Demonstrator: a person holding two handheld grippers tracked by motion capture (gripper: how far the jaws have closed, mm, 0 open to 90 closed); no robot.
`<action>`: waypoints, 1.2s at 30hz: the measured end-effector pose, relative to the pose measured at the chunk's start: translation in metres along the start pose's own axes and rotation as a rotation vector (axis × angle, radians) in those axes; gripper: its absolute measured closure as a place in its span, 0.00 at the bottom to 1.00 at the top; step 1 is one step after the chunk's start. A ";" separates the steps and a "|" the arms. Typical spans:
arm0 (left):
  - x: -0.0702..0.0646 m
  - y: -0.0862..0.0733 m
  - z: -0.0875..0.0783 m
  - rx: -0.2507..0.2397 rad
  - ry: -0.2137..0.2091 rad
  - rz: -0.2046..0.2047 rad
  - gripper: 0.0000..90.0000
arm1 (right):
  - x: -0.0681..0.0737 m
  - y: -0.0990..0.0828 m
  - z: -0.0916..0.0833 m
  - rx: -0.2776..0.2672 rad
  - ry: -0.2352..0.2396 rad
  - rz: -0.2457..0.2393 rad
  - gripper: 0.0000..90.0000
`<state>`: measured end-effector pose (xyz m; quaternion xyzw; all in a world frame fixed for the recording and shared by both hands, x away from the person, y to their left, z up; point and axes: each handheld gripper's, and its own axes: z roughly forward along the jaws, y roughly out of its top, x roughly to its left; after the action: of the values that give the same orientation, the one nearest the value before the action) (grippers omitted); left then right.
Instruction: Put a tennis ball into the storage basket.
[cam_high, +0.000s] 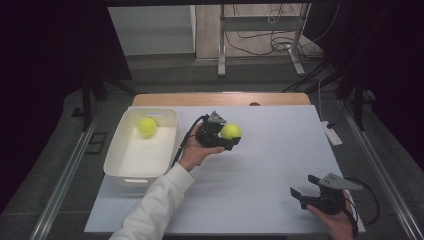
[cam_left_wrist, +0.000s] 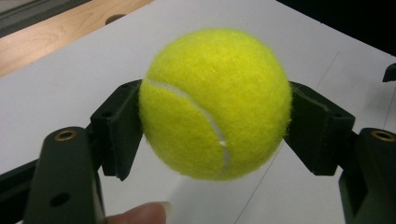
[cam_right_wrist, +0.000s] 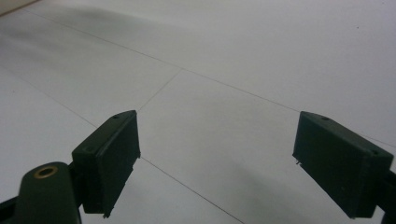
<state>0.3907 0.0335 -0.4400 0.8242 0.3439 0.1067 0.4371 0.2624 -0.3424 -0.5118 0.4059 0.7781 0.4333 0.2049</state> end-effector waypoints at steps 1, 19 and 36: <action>0.000 0.000 -0.001 -0.002 0.000 0.002 0.30 | 0.000 0.000 0.000 0.000 0.000 0.000 0.17; 0.000 -0.008 -0.019 -0.019 0.029 0.016 0.30 | 0.000 0.000 -0.001 0.000 -0.004 0.000 0.17; -0.001 -0.015 -0.036 -0.036 0.021 0.019 0.30 | 0.000 0.000 -0.001 0.001 -0.008 0.001 0.17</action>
<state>0.3651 0.0620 -0.4304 0.8184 0.3386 0.1258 0.4469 0.2619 -0.3430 -0.5117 0.4079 0.7774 0.4315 0.2075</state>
